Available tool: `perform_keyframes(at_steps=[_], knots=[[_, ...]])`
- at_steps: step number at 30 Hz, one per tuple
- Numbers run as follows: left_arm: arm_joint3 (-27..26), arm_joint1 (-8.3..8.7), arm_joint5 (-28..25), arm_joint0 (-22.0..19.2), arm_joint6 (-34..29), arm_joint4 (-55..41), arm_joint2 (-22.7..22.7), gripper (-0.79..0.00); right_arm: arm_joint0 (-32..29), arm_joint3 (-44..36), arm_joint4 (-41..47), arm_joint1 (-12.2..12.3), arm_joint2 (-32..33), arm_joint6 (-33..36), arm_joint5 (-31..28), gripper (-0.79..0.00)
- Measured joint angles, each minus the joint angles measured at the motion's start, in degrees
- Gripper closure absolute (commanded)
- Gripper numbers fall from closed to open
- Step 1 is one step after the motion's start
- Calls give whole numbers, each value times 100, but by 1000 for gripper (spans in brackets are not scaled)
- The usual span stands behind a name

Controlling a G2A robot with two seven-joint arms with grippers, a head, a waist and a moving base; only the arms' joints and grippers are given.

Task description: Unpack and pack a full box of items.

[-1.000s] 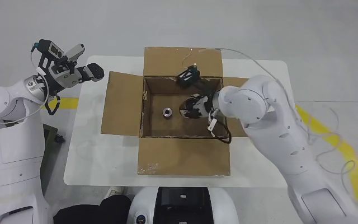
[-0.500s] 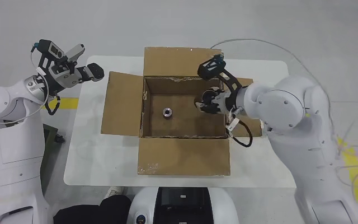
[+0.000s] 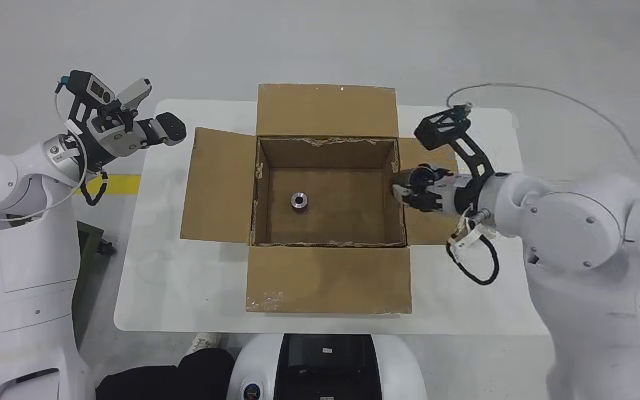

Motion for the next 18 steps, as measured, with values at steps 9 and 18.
perform_keyframes(at_steps=[9, 18], knots=[[0, 0, 0, 0, 0, 0, 0, -785, -693, -133, 397, 388, 858, 0, -230, 0], [0, 0, 0, 0, 0, 0, 0, -785, -1299, -201, 619, 726, 1653, 0, -306, 0]])
